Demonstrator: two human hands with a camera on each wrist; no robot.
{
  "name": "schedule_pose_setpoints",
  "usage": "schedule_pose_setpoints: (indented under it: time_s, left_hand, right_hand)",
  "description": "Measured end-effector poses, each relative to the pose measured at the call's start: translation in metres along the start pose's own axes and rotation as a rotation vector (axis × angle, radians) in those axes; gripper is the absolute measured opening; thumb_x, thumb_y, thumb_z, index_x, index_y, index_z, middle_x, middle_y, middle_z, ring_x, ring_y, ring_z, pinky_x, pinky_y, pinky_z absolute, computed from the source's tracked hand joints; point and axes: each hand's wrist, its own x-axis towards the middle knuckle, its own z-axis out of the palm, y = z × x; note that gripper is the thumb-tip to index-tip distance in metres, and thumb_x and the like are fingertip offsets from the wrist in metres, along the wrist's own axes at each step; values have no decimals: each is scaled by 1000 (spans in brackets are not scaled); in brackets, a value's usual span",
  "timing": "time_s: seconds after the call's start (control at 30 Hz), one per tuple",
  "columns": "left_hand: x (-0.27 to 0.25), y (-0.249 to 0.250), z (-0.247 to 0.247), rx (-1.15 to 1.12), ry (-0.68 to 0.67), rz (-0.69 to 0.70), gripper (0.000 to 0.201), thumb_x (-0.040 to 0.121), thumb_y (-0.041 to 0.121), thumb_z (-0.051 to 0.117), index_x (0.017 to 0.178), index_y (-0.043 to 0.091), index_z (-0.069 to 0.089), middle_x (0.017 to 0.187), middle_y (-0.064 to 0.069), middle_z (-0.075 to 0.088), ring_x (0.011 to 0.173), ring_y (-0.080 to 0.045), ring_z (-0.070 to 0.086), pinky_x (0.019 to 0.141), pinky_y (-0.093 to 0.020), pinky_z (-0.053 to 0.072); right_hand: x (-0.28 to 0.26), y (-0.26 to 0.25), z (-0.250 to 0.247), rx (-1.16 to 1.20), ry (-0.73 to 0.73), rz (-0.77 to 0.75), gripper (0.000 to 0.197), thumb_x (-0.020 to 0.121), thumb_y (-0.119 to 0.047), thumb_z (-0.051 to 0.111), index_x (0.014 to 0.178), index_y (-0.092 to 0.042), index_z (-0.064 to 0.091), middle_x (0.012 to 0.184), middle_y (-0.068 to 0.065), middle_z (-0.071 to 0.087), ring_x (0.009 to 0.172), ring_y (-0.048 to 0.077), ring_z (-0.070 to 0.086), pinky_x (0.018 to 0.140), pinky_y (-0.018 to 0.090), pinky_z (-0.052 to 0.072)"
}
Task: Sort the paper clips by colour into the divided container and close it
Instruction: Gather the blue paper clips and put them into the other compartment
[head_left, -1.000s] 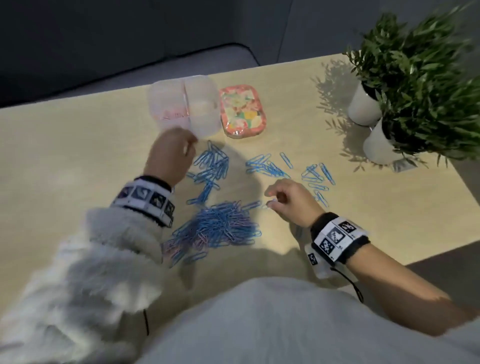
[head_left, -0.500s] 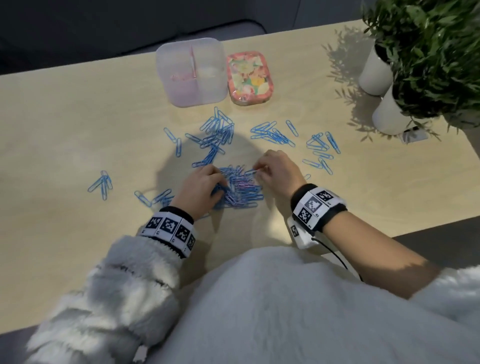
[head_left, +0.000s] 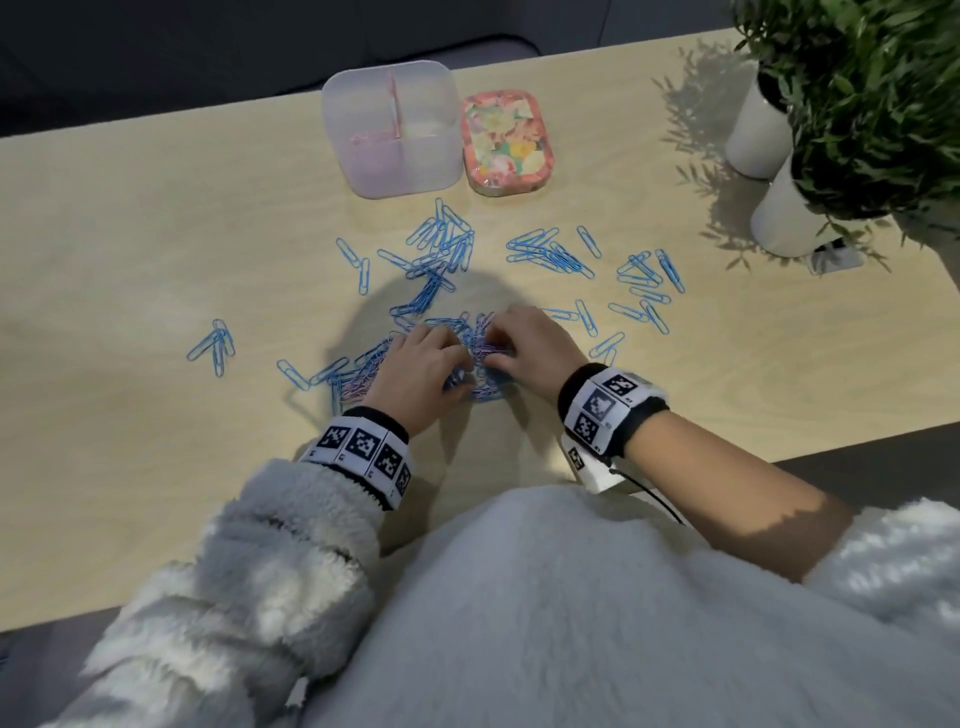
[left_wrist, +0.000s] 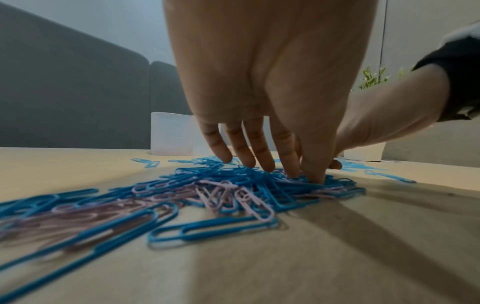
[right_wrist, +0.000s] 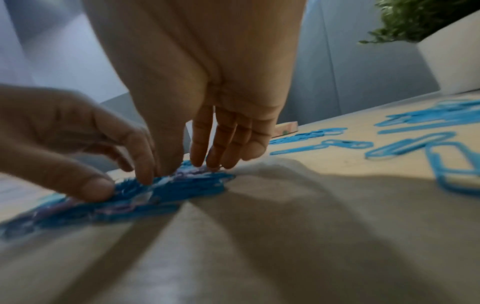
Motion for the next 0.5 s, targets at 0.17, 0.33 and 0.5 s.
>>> schedule_pose_setpoints:
  time_s: [0.17, 0.33, 0.5]
  left_hand:
    - [-3, -5, 0, 23, 1, -68, 14, 84, 25, 61, 92, 17, 68, 107, -3, 59, 107, -30, 49, 87, -39, 35]
    - [14, 8, -5, 22, 53, -75, 17, 85, 23, 58, 98, 18, 67, 109, -7, 59, 109, -30, 49, 90, -39, 34]
    - [35, 20, -2, -8, -11, -50, 25, 89, 32, 52, 110, 20, 60, 116, -6, 56, 113, -28, 48, 93, -38, 35]
  right_hand:
    - [-1, 16, -3, 134, 63, 85, 11, 82, -8, 60, 90, -5, 66, 99, 14, 65, 96, 29, 57, 85, 35, 42]
    - [-4, 31, -13, 423, 166, 245, 6, 77, -3, 67, 81, -5, 69, 69, -4, 60, 60, 7, 51, 63, 20, 41]
    - [-11, 45, -22, 855, 229, 451, 25, 76, 6, 69, 64, -12, 56, 45, 1, 50, 26, 3, 38, 32, 12, 30]
